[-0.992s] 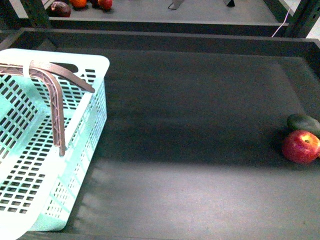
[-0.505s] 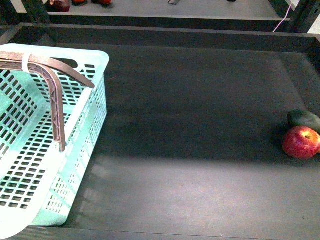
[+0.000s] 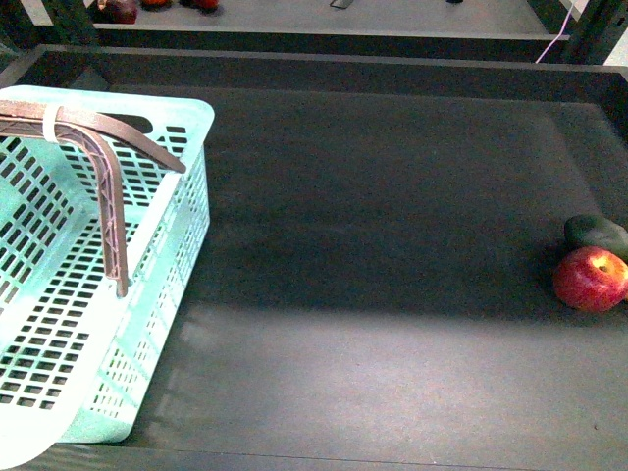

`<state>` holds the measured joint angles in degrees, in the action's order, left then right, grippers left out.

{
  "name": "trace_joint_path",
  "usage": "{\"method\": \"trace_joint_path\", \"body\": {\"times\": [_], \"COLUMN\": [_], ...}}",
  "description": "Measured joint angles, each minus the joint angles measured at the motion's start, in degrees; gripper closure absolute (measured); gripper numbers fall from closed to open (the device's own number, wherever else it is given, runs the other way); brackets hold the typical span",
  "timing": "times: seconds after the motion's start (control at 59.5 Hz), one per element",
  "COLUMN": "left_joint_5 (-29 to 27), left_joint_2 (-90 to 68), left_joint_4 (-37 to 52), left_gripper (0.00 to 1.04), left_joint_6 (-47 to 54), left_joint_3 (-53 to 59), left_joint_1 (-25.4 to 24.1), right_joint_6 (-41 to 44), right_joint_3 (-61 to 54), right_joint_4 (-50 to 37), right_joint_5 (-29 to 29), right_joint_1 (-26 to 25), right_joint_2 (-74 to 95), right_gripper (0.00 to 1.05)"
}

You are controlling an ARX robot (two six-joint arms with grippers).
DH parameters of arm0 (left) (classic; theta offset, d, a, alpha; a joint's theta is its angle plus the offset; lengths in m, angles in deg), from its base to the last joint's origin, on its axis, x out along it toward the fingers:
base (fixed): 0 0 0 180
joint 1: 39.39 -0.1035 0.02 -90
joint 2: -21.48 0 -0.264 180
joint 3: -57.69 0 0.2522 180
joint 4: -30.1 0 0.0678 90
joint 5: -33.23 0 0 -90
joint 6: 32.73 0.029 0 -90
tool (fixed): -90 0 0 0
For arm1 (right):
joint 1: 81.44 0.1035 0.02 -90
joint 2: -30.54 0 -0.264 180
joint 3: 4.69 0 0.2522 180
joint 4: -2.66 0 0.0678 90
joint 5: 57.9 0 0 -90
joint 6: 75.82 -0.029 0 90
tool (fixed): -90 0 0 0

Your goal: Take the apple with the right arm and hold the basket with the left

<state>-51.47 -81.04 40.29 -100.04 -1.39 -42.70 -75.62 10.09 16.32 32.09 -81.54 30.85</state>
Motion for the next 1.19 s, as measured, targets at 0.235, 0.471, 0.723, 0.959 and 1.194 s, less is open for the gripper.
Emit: {"method": "trace_joint_path", "body": {"times": [0.235,0.471,0.723,0.959,1.194], "left_joint_5": [-0.9,-1.0,-0.4,1.9,2.3], "left_joint_2": [-0.6,-1.5,-0.3,8.4,16.9], "left_joint_4": [-0.7,-1.1,-1.3,-4.0,-8.7], "left_gripper": [0.55,0.89,0.89,0.89,0.89], "left_joint_6": [-0.4,-2.8,-2.7,-4.4,-4.2], "left_joint_3": [-1.2,-1.7,-1.2,0.4,-0.5], "left_joint_1": [-0.2,-0.2,0.2,3.7,12.6], "right_joint_6": [0.0,0.0,0.0,0.0,0.0], "right_joint_3": [0.0,0.0,0.0,0.0,0.0], "right_joint_4": [0.0,0.0,0.0,0.0,0.0], "right_joint_5": [0.0,0.0,0.0,0.0,0.0], "right_joint_1": [0.0,0.0,0.0,0.0,0.0], "right_joint_2": [0.0,0.0,0.0,0.0,0.0], "right_gripper": [0.09,0.09,0.09,0.09,0.09]}}
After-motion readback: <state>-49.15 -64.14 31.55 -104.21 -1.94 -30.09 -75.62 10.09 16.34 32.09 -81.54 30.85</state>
